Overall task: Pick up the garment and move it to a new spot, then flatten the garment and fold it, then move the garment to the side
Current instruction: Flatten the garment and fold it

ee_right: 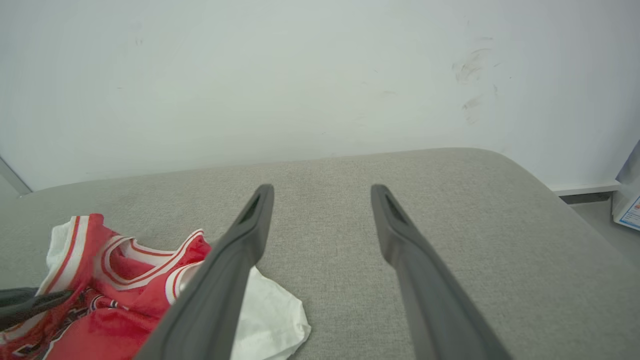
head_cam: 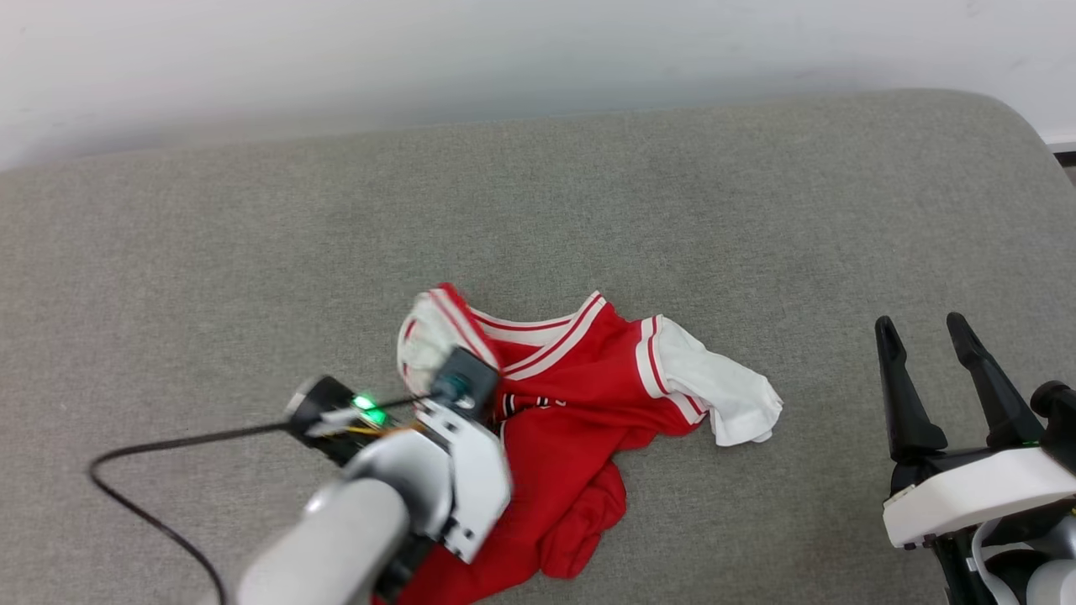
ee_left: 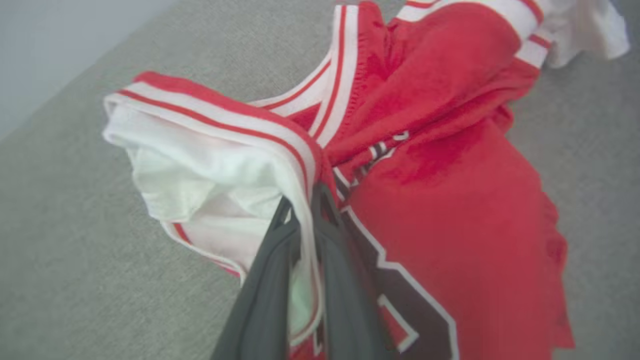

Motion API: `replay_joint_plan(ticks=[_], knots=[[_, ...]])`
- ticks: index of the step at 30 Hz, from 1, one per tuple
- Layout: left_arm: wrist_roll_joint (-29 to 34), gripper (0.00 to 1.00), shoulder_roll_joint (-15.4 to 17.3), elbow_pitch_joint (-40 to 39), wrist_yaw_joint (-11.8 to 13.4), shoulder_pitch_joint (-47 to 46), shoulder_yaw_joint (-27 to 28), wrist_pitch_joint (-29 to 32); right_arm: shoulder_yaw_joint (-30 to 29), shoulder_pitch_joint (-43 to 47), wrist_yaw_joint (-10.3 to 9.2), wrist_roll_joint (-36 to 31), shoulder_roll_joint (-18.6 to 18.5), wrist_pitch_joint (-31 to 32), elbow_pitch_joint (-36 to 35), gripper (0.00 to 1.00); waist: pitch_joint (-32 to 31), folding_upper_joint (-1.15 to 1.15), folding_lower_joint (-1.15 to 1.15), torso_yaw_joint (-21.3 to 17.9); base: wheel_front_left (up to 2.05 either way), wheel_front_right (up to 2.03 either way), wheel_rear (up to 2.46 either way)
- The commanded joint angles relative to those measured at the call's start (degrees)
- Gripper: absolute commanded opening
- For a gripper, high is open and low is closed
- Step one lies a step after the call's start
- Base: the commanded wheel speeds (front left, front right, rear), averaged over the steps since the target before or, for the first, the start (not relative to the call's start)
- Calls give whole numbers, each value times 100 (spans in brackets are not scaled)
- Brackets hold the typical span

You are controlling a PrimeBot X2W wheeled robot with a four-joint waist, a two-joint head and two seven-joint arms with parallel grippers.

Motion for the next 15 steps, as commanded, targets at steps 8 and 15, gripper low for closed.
replay_joint_plan(ticks=[8,15], knots=[[18,7,-655,368,-511,264,-755,-91,-38,60,-3,80,9,-7,14,100,47,0,0,-18,0,0,0],[44,100,-855,329,-367,269,-585,-932,-71,70,-4,95,9,-2,4,100,-6,0,0,82,0,0,0]])
